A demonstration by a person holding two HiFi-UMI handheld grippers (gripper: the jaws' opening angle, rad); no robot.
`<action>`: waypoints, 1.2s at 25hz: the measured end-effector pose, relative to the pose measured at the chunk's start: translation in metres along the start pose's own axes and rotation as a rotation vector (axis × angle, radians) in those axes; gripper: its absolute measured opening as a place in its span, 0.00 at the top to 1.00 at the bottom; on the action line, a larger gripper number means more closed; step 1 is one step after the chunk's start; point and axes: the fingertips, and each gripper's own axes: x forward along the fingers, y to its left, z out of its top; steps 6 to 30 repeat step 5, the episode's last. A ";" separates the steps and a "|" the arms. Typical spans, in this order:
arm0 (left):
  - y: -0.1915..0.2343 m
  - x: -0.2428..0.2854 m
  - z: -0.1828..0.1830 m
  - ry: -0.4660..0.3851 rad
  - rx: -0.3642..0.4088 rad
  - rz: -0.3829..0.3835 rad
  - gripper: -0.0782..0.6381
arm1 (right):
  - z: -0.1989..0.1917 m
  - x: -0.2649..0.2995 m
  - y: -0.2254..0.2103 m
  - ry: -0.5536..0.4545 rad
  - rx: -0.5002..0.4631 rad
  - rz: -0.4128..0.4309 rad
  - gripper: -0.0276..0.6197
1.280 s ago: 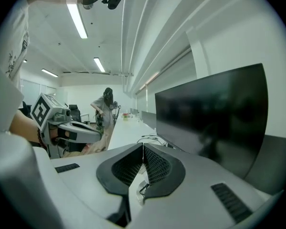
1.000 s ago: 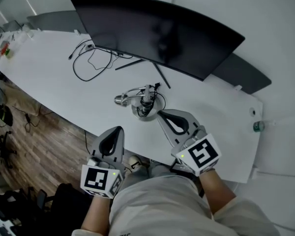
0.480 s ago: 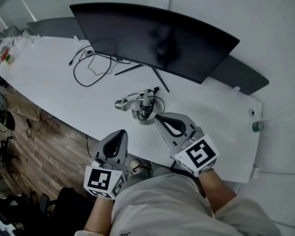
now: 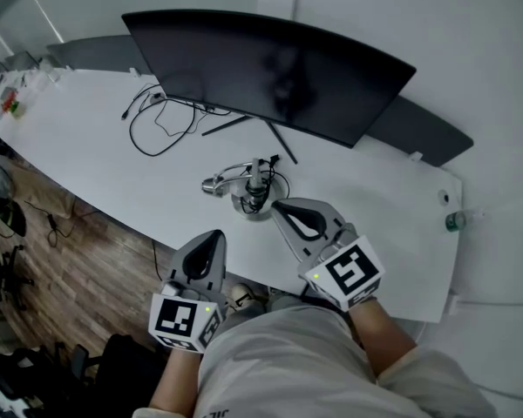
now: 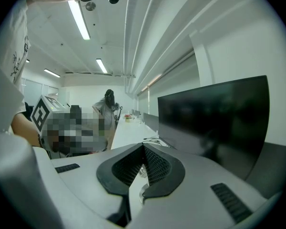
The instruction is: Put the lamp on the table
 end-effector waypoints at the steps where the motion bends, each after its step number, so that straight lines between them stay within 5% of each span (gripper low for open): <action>1: -0.001 0.000 -0.001 0.000 -0.002 0.001 0.89 | 0.000 -0.001 0.000 0.001 0.000 0.000 0.91; 30: -0.002 -0.002 -0.001 -0.006 -0.005 0.003 0.89 | 0.000 -0.003 0.000 0.006 -0.003 -0.001 0.91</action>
